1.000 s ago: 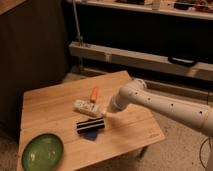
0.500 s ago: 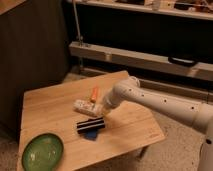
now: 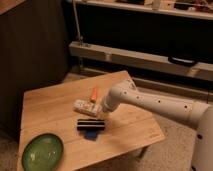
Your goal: Stand the bottle upright
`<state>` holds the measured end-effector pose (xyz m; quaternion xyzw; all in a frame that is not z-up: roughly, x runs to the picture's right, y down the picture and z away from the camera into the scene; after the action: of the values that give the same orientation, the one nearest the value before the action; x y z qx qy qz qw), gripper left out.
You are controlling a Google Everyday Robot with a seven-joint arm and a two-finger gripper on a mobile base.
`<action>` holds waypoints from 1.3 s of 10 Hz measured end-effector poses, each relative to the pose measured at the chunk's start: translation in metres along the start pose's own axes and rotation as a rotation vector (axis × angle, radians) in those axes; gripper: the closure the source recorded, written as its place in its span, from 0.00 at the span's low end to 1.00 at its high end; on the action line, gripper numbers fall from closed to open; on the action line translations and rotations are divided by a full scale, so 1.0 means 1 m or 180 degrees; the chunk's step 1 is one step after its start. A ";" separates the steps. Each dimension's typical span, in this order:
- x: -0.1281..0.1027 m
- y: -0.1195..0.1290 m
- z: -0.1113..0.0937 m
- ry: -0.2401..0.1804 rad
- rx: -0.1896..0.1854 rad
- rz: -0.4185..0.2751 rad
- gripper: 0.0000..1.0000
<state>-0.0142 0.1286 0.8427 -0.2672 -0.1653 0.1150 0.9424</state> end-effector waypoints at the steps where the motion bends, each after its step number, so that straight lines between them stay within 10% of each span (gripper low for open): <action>1: 0.005 0.002 0.001 0.0041 -0.0004 0.0033 0.42; 6: 0.021 0.004 0.008 0.0147 -0.0004 0.0239 0.42; 13: 0.031 -0.008 0.023 -0.0235 0.0051 0.0658 0.42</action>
<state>0.0070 0.1422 0.8733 -0.2709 -0.1704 0.2227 0.9209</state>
